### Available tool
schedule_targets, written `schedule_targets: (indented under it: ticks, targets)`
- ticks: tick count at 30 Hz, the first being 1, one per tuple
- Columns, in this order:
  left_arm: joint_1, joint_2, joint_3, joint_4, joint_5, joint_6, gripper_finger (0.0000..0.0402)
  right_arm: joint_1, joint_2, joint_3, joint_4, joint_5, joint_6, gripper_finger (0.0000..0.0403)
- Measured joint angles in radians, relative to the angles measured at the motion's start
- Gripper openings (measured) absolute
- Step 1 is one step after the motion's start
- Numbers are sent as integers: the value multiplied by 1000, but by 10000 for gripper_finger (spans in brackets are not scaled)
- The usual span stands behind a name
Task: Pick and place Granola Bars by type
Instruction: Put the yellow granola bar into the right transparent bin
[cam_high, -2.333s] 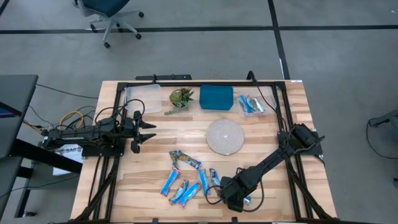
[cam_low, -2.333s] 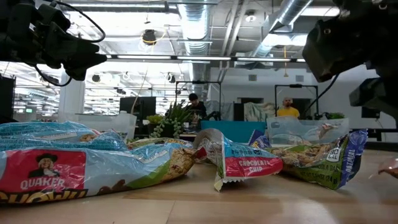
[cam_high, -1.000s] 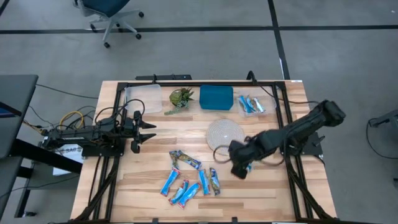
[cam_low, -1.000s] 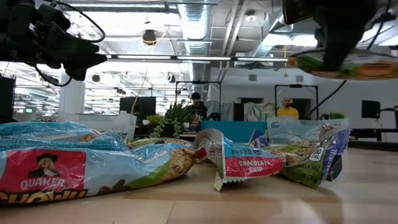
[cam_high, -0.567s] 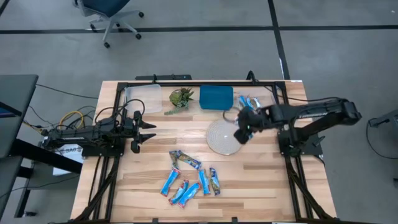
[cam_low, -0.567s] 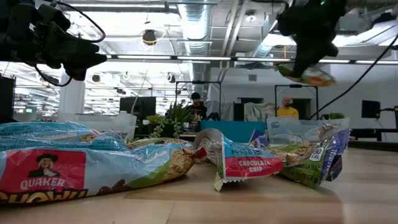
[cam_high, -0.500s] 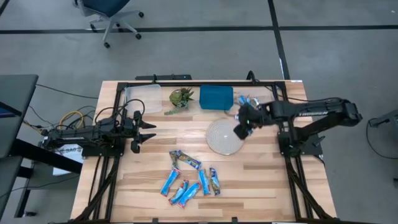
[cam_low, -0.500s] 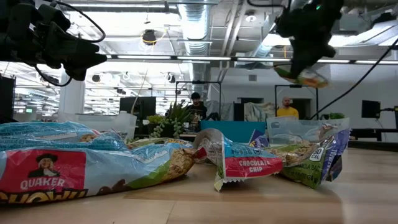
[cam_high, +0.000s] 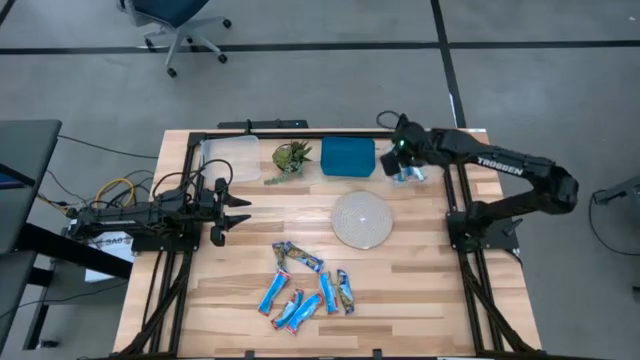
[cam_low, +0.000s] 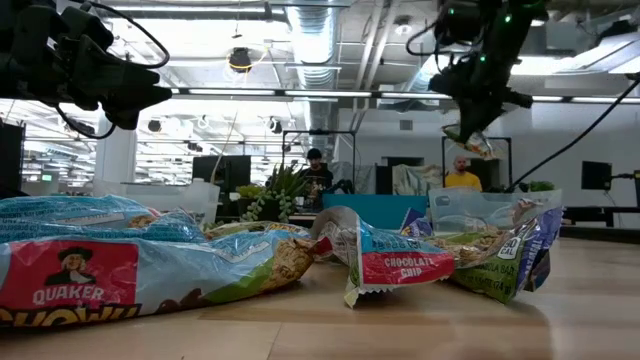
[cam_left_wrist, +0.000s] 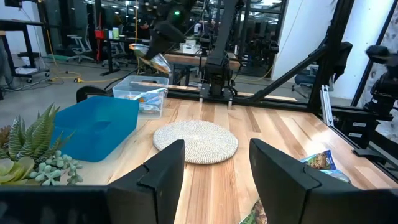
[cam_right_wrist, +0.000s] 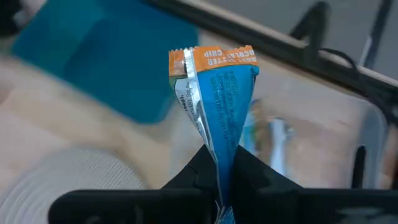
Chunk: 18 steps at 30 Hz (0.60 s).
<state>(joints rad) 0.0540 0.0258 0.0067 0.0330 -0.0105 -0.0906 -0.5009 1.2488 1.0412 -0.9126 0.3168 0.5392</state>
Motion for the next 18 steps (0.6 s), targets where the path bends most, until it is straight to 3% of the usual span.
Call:
schedule_targets:
  ticks: [8, 18]
  targets:
    - [0, 0, 0, 0, 0, 0, 174, -160, 0, 0, -77, 1, 1, 11]
    - [0, 0, 0, 0, 0, 0, 174, -277, 60, 0, -166, 37, 9, 15]
